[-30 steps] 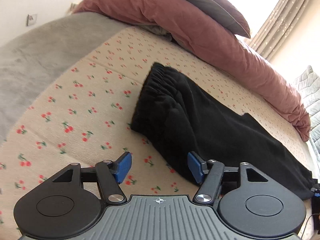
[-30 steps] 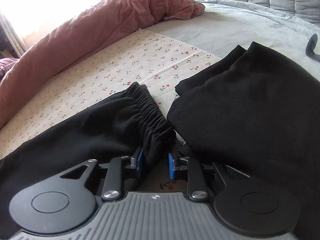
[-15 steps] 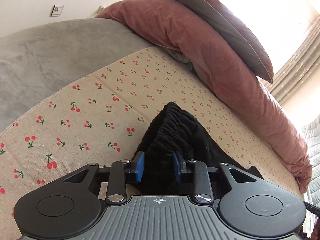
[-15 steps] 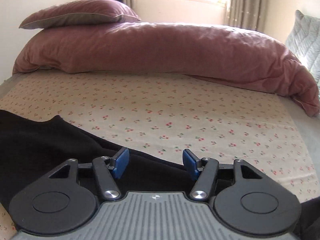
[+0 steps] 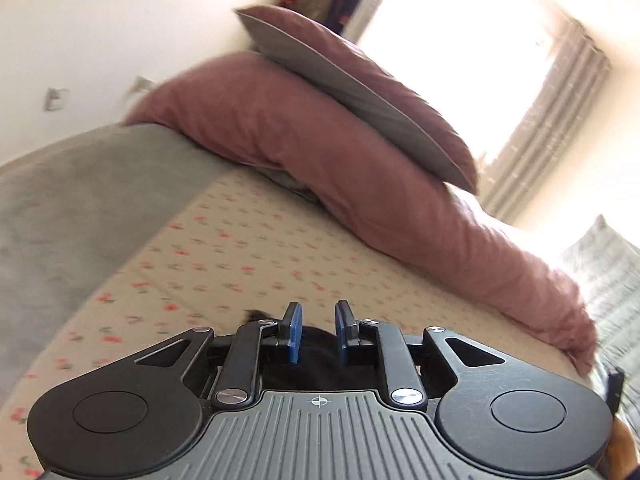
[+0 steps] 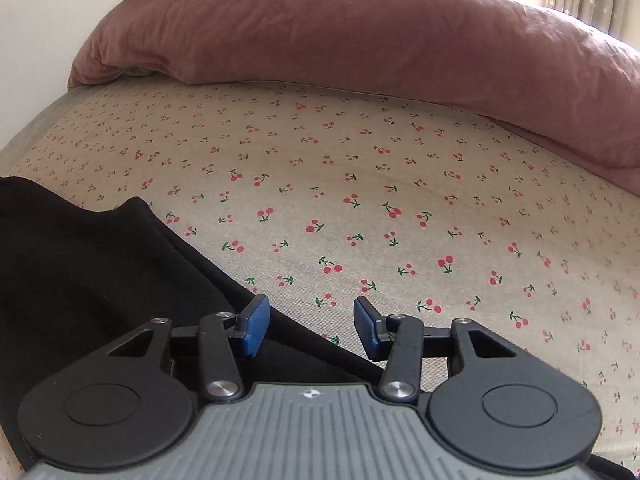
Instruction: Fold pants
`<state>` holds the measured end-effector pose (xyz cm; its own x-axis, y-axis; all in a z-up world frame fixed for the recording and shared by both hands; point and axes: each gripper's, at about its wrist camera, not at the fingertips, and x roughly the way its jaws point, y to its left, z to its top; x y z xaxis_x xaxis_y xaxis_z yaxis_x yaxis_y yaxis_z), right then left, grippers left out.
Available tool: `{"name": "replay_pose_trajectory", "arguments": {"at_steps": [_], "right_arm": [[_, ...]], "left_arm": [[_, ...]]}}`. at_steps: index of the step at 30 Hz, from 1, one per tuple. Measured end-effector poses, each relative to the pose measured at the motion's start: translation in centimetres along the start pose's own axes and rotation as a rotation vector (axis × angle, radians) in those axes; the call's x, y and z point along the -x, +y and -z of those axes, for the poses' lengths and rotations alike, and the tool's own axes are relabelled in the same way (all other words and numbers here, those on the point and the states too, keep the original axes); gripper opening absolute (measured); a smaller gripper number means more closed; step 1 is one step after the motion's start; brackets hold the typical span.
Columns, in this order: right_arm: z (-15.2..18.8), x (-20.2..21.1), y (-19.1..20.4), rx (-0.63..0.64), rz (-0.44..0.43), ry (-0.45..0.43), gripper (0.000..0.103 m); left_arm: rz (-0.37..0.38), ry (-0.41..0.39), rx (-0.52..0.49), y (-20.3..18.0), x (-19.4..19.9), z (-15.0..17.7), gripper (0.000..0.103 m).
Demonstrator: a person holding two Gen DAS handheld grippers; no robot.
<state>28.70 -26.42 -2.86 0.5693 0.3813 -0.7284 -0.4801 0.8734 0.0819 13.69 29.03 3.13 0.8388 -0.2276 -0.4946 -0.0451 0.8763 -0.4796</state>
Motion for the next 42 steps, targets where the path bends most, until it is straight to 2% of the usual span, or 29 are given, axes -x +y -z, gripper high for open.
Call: {"name": "replay_pose_trajectory", "arguments": {"at_steps": [2,4,5,6,8,10,12,13,14,15,17,18,19,21,23,25,27,29,32,33,35,38,41,42], "right_arm": [[0.4,1.2,-0.6,0.035,-0.068,-0.016,0.044],[0.7,1.4,-0.8,0.08,-0.059,-0.001,0.047],[0.9,1.1,-1.1,0.083,-0.042,0.016,0.049],[1.2,0.9,-1.5,0.078,-0.033,0.029,0.049],[1.8,0.3,-2.8,0.058,-0.05,0.051,0.049],[2.7,-0.3,-3.7,0.043,-0.071,0.079,0.049],[3.6,-0.7,-4.1,0.06,-0.079,0.084,0.049],[3.9,-0.5,-4.1,0.08,-0.088,0.069,0.049],[4.0,-0.5,-4.0,0.1,-0.092,0.058,0.048],[4.2,-0.4,-4.0,0.126,-0.086,0.046,0.036],[4.3,-0.2,-4.3,0.13,-0.079,0.039,0.013],[4.2,0.0,-4.4,0.129,-0.079,0.036,0.004],[4.1,0.3,-4.3,0.143,-0.066,0.027,0.0],[3.9,1.1,-3.9,0.17,-0.028,-0.006,0.0],[3.6,1.9,-3.3,0.194,-0.004,-0.052,0.0],[3.3,2.3,-3.0,0.208,0.022,-0.084,0.0],[3.5,1.2,-2.9,0.227,0.053,-0.038,0.0],[4.2,-0.7,-2.7,0.25,0.077,0.034,0.0],[4.3,-0.7,-2.7,0.251,0.096,0.029,0.0],[4.0,-0.5,-2.8,0.242,0.117,0.031,0.005],[3.6,-0.2,-2.7,0.231,0.185,0.017,0.028],[2.4,0.9,-1.8,0.214,0.255,-0.019,0.03],[0.3,3.2,-0.1,0.133,0.252,-0.116,0.032],[-0.4,4.2,0.8,0.094,0.233,-0.163,0.038]], "left_arm": [[0.059,0.144,-0.118,-5.1,-6.3,0.4,0.028],[0.078,0.273,-0.231,-9.4,-12.2,1.7,0.03],[0.088,0.345,-0.288,-11.8,-15.8,2.6,0.036],[0.104,0.389,-0.347,-13.7,-18.4,3.4,0.05],[0.096,0.398,-0.462,-16.5,-22.3,4.7,0.066],[0.073,0.412,-0.499,-17.9,-25.0,5.7,0.066],[0.106,0.433,-0.458,-18.1,-26.7,6.5,0.063],[0.126,0.423,-0.449,-18.3,-27.0,7.0,0.061],[0.132,0.41,-0.452,-18.7,-27.2,7.8,0.05],[0.12,0.413,-0.46,-19.0,-27.6,8.5,0.028],[0.042,0.365,-0.526,-19.7,-27.9,10.3,0.02],[0.03,0.336,-0.55,-19.9,-27.5,10.6,0.011],[0.025,0.32,-0.535,-19.8,-27.3,10.5,0.009],[0.035,0.288,-0.472,-19.4,-26.7,9.8,0.006],[0.035,0.224,-0.445,-19.4,-25.8,8.9,0.005],[0.035,0.202,-0.409,-19.3,-25.5,8.4,0.005],[0.031,0.201,-0.416,-19.5,-25.7,8.8,0.005],[0.003,0.248,-0.476,-19.9,-26.7,10.2,0.006],[-0.017,0.27,-0.479,-19.6,-27.2,10.9,0.011],[-0.016,0.274,-0.465,-19.5,-27.2,10.7,0.013],[0.0,0.277,-0.432,-19.2,-26.7,9.9,0.014],[-0.019,0.255,-0.428,-19.2,-25.7,9.1,0.026],[-0.031,0.256,-0.399,-19.5,-24.9,8.6,0.026],[-0.034,0.258,-0.389,-19.6,-24.4,8.5,0.026]]}}
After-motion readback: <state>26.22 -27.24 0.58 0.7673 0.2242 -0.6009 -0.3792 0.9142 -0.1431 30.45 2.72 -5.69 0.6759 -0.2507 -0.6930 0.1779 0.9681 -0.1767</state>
